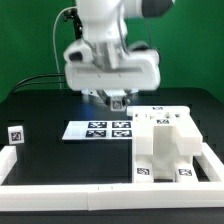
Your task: Assemble chair
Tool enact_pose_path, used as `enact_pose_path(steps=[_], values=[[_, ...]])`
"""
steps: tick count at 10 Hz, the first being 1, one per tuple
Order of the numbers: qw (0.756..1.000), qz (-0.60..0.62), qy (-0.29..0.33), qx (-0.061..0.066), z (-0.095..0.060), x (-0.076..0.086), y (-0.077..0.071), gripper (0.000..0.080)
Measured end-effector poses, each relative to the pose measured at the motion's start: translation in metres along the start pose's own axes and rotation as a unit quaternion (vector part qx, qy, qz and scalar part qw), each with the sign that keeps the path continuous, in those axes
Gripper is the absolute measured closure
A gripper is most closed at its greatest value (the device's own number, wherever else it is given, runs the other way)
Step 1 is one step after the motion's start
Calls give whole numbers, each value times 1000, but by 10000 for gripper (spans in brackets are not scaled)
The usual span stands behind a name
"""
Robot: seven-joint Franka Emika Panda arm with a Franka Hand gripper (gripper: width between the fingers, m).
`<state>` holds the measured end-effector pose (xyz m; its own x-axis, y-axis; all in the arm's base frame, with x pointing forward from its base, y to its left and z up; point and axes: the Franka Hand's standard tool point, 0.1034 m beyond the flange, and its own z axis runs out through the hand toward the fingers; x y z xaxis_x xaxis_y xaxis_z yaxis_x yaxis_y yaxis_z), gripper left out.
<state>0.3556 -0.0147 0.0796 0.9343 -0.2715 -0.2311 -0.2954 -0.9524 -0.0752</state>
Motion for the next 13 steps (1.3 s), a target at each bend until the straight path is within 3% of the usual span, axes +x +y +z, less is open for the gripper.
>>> enact_pose_path(steps=[2,4,8,11,13], values=[[998,-35,39,-19,-16,13,9,517],[999,-30,32,-24,-7,14,12,517],[999,-39,29,-23,-7,16,15,517],[998,-49,23,-27,-13,50,33,517],[999,-44,16,-23,-14,51,32,517]])
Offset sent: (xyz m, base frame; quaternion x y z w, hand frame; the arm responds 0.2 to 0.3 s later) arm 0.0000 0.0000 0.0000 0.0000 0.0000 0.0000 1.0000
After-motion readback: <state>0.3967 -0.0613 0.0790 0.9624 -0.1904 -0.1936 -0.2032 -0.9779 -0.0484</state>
